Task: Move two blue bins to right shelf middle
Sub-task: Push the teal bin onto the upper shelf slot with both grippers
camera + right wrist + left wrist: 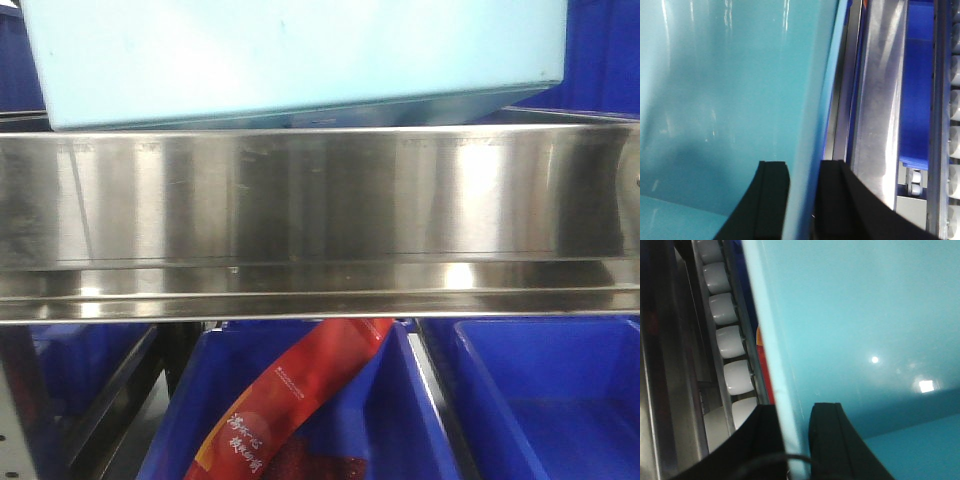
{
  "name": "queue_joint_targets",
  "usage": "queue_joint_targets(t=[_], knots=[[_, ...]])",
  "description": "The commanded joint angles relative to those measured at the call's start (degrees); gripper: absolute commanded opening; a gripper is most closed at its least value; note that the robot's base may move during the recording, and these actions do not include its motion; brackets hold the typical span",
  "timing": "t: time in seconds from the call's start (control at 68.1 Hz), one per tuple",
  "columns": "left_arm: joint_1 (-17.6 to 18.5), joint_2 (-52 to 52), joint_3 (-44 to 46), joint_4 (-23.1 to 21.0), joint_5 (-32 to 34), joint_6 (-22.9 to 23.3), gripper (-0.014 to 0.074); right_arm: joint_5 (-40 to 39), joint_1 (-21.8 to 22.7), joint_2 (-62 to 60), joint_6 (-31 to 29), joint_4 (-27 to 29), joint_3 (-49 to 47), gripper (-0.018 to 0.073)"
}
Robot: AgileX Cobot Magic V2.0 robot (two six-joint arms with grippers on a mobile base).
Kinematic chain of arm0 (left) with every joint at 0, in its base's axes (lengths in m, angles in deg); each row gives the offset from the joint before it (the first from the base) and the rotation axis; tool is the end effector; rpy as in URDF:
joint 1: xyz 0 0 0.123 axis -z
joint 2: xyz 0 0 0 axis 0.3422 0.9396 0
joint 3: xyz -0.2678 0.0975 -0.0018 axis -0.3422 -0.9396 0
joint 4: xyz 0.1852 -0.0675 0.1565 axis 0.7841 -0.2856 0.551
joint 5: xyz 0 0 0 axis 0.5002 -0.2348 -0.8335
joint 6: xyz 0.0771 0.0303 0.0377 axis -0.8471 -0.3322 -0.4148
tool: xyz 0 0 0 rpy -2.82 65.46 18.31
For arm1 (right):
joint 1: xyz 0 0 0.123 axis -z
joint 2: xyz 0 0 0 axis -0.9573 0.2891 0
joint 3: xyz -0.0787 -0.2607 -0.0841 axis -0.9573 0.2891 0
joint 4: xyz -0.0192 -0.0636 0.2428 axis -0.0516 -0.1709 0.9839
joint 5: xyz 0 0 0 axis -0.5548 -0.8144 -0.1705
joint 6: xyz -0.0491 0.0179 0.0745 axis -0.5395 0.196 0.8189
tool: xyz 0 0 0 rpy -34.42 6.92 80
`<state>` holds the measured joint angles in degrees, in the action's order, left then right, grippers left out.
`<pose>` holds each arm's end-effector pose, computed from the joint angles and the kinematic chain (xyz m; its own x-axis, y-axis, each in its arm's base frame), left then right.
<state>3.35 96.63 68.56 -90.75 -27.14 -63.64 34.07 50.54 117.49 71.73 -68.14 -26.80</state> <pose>0.2969 -0.1340 0.3739 -0.8225 0.2500 -0.5110 0.3447 0.9336 -0.0981 0.3095 0.1367 0.3873 -0.8813 -0.1311 -0.4540 -0.2306 0.9579 0.1710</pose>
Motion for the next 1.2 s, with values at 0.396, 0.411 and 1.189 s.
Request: queue_joint_targets(t=[0.396, 0.411, 1.189], knots=[[0.27, -0.89, 0.38, -0.12, 1.54, -1.04, 0.0623, -0.97, 0.18, -0.62, -0.21, -0.76, -0.07, 0.0568], [0.27, -0.89, 0.38, -0.12, 1.65, -1.04, 0.0616, -0.97, 0.18, -0.77, -0.21, -0.76, -0.11, 0.0566], [0.27, -23.58, -3.87, 5.85, 9.79, -0.83, -0.0109, -6.05, 0.18, -18.57, -0.64, -7.83, 1.9, -0.0162]])
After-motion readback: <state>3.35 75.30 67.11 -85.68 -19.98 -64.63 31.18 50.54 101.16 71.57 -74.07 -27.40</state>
